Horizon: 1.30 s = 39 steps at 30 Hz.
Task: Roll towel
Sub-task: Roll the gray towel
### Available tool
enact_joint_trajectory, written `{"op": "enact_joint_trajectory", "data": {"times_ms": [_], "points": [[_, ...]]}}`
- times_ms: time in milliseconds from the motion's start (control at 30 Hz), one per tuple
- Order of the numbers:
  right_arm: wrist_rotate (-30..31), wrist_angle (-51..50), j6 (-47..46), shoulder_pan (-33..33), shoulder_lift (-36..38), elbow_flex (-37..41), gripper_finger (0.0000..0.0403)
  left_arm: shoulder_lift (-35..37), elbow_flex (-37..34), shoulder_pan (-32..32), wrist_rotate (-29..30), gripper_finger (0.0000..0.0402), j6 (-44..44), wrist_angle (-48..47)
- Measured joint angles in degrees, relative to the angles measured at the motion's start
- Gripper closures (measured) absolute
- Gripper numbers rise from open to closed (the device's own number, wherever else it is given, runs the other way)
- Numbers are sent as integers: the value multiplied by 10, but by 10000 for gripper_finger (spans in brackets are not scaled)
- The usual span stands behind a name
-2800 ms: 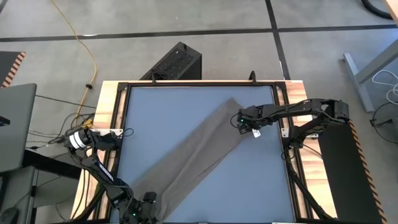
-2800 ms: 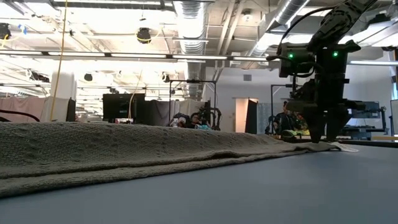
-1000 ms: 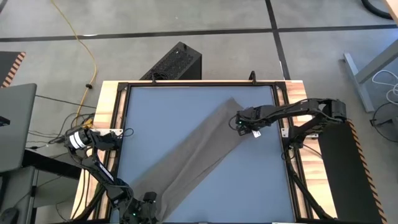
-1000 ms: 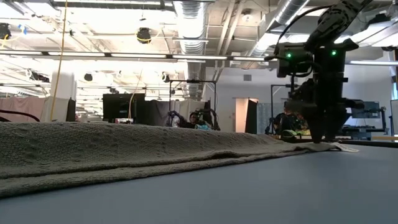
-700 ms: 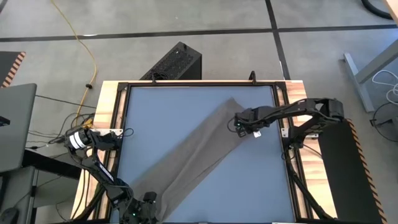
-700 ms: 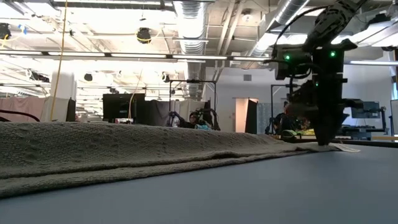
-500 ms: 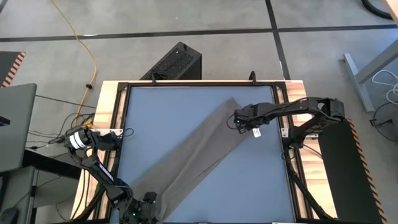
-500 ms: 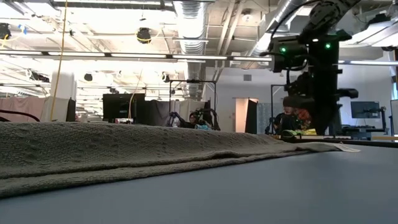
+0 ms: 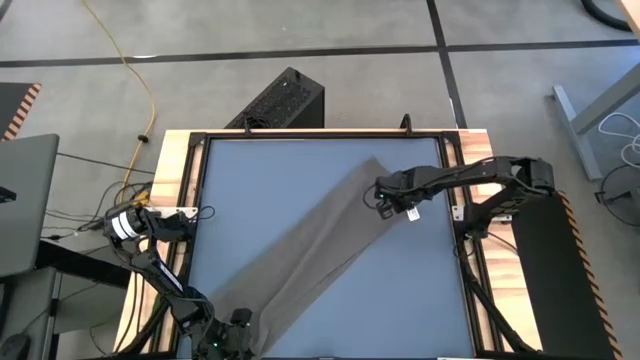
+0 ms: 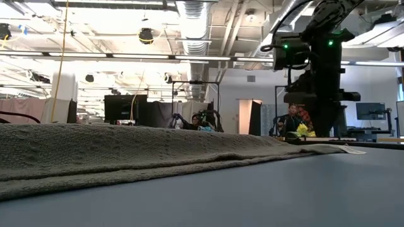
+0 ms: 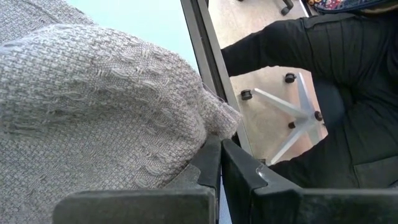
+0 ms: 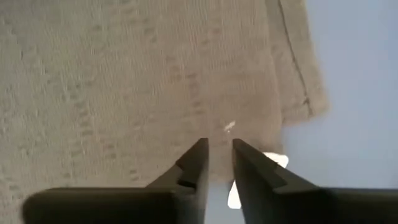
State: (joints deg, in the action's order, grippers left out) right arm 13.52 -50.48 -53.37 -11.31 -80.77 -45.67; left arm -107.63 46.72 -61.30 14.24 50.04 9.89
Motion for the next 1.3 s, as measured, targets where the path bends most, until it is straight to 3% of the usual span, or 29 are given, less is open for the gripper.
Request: {"op": "enact_joint_trajectory", "data": {"times_ms": [300,667,800,1133,1300], "points": [[45,-89,-126,51,0,1,213,0,0,0,0,401,-1,0],[50,30,-147,38,2,101,183,0,0,0,0,401,-11,0],[67,47,-143,50,2,106,215,0,0,0,0,401,-18,0],[89,97,-140,54,0,106,378,0,0,0,0,401,-15,2],[89,80,-134,62,9,101,389,0,0,0,0,401,-14,2]]}}
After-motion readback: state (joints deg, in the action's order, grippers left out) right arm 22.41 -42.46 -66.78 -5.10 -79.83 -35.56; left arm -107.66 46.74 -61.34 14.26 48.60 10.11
